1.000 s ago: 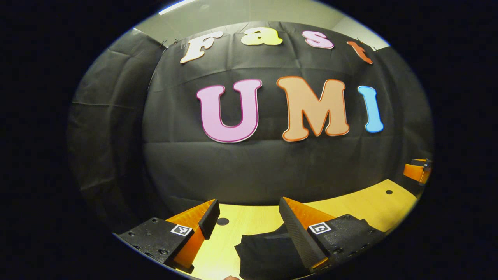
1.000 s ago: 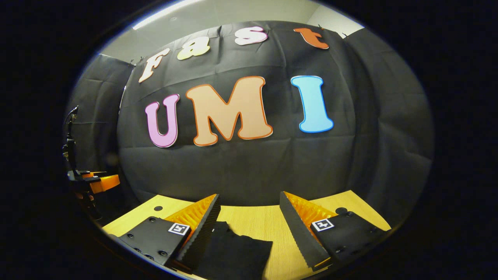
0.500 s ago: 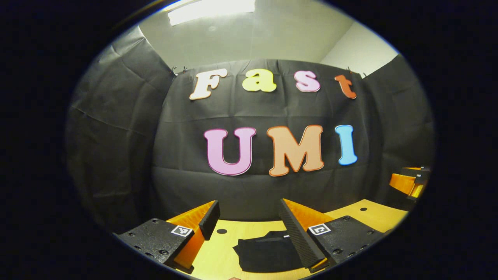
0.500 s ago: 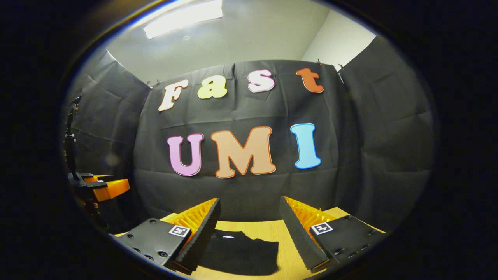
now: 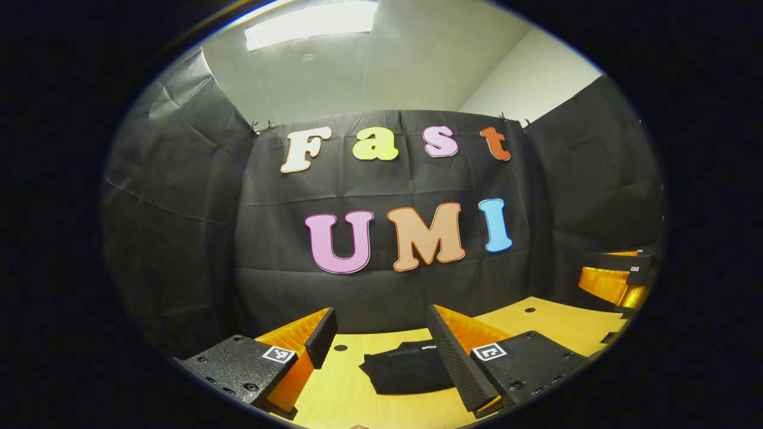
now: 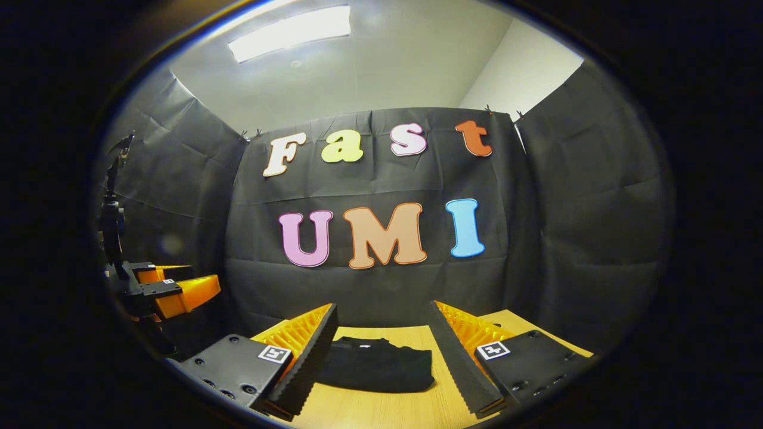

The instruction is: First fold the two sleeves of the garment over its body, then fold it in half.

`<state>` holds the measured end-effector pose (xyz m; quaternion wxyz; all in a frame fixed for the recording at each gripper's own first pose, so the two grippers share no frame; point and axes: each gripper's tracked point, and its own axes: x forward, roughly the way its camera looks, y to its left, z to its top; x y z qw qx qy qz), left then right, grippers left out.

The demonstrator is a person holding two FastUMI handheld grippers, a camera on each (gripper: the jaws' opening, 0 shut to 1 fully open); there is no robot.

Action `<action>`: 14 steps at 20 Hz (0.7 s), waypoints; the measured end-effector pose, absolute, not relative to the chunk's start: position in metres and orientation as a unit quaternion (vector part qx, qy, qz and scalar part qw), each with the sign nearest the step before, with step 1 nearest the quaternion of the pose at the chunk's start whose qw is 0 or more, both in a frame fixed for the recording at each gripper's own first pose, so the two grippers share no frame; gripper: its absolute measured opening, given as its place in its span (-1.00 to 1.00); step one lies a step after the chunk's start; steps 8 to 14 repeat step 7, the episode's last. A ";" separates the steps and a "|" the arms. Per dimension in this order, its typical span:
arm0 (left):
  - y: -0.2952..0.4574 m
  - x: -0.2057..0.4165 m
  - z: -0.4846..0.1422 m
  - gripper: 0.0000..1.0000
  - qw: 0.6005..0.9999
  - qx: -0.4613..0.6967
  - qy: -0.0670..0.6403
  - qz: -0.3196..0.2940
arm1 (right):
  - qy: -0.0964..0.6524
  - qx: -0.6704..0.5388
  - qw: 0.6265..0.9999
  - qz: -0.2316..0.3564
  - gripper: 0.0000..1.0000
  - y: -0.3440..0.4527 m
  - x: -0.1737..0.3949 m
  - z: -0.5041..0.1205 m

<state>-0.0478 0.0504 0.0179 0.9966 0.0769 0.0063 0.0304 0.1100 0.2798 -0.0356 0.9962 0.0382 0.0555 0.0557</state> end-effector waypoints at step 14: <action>0.049 -0.065 0.034 0.83 0.996 0.080 -0.008 0.035 | 0.052 0.048 0.996 0.062 0.93 0.278 0.099 -0.025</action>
